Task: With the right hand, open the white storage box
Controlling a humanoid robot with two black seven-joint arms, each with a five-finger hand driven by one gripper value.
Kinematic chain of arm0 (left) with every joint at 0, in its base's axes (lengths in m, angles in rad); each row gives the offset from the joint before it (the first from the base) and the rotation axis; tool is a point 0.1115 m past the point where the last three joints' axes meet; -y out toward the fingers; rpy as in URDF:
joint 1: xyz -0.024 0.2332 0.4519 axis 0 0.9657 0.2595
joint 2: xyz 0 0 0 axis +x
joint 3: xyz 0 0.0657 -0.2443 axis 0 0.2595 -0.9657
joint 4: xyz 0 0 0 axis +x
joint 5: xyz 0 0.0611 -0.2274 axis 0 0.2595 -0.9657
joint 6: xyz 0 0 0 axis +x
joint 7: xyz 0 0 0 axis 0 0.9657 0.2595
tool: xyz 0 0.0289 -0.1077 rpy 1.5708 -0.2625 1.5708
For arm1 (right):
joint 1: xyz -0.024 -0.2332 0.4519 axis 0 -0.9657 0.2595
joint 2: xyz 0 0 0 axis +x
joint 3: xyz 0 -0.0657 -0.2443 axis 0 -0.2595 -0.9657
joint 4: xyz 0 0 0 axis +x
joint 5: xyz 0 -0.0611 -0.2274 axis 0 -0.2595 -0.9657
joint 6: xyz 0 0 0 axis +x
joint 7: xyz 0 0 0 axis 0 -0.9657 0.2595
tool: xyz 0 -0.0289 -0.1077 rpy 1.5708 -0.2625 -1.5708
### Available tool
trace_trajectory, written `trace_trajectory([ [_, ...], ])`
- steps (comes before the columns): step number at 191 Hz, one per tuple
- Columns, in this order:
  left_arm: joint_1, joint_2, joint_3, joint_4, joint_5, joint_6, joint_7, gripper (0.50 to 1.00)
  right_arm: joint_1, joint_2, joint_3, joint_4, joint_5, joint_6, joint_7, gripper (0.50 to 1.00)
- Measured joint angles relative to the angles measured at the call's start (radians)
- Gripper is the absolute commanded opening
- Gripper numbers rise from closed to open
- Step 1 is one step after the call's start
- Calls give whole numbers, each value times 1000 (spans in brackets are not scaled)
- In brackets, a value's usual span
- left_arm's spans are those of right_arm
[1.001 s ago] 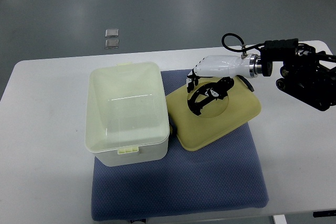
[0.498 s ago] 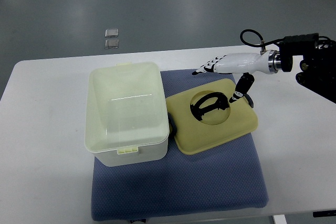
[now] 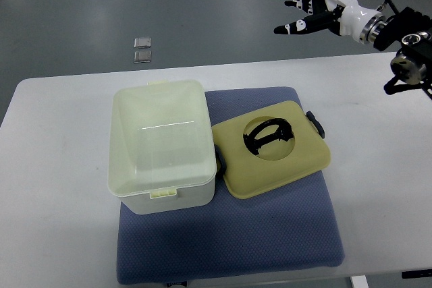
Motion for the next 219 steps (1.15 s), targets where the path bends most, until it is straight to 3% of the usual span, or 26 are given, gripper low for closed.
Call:
trace_trajectory([
  [13,0,0,0,0,0,0,0,1000,-6,44,24,-37,220,-68,-59,960],
  [30,0,0,-1,0,0,0,0,1000,-9,87,32,-77,486,-113,-87,962],
  [59,0,0,-3,1,0,0,0,1000,-40,135,36,-109,639,-107,-99,960],
  [120,0,0,-5,1,-2,-1,0,1000,-112,150,35,-112,691,26,-101,960],
  [166,0,0,-5,1,-2,-1,0,1000,-120,206,38,-143,693,-30,-87,962],
  [219,0,0,-3,-3,0,-1,0,1000,-119,238,39,-173,693,-35,-85,962],
])
